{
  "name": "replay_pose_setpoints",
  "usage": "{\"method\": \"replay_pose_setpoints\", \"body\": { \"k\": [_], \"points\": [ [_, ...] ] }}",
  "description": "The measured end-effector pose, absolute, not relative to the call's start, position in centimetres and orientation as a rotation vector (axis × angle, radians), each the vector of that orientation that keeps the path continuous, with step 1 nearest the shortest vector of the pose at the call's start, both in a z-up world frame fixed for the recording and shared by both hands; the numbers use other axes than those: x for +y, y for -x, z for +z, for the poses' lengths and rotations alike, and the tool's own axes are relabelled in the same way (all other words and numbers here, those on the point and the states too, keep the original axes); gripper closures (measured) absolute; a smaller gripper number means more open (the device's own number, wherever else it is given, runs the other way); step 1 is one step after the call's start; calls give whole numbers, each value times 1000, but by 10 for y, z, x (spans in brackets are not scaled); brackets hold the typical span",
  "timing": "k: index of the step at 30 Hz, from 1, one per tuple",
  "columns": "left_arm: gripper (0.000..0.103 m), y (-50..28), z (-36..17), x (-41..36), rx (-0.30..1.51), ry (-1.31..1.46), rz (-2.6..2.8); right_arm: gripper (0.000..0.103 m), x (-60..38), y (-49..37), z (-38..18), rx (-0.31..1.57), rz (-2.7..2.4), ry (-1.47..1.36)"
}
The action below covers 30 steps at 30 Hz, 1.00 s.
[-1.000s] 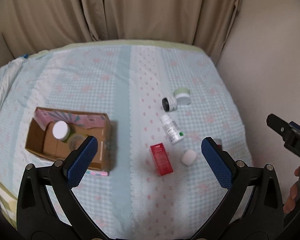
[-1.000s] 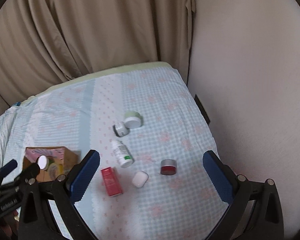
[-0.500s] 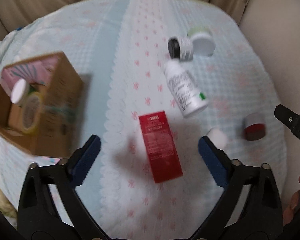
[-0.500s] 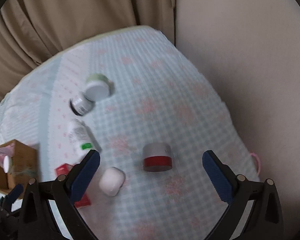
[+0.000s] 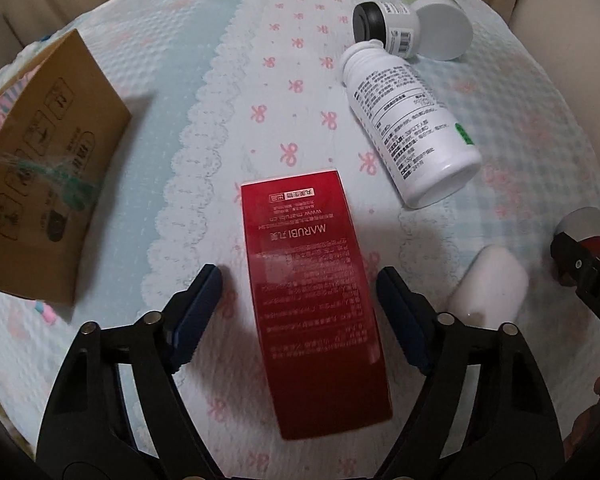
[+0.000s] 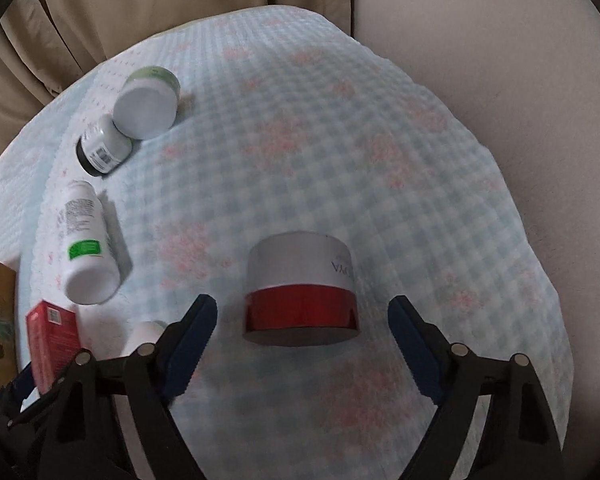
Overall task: Organize rigid objects
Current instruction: 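Grasp the red box with the left tool while the right tool grasps the red-banded jar, then carry the red box and red-banded jar over the cardboard box with both tools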
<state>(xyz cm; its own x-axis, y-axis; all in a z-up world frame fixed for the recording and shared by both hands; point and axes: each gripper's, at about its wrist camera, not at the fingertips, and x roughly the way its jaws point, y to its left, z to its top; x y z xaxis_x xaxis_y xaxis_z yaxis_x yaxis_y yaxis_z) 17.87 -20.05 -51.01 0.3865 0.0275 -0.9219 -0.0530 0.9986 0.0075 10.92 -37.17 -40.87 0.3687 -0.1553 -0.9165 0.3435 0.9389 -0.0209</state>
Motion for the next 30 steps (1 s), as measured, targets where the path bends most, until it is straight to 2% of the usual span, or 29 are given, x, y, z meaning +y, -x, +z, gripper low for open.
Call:
{"method": "replay_pose_setpoints", "body": {
  "k": [2,4,5,6,7,8,9,21,30],
  "points": [
    [30,-179,-510,-201,1170,28,49,27,-375,-109,-412,1150,-326,-192],
    [38,-180,-510,-201,1173,28,46,29,-378,-109,-414,1145,-330,-196],
    [41,-181,-510,-201,1176,30,46,34,-379,-110,-415,1143,-331,-197],
    [51,-183,-510,-201,1177,33,44,39,-380,-110,-416,1143,-327,-198],
    [58,-185,-510,-202,1180,36,35,42,-380,-110,-416,1140,-315,-203],
    [58,-185,-510,-202,1185,31,40,50,-379,-111,-415,1134,-301,-206],
    [59,-185,-509,-202,1188,35,42,53,-377,-112,-415,1133,-283,-201],
    [64,-183,-502,-196,1181,39,33,53,-374,-113,-414,1146,-283,-187],
    [64,-182,-488,-188,1171,67,24,53,-372,-112,-406,1153,-282,-190]
  ]
}}
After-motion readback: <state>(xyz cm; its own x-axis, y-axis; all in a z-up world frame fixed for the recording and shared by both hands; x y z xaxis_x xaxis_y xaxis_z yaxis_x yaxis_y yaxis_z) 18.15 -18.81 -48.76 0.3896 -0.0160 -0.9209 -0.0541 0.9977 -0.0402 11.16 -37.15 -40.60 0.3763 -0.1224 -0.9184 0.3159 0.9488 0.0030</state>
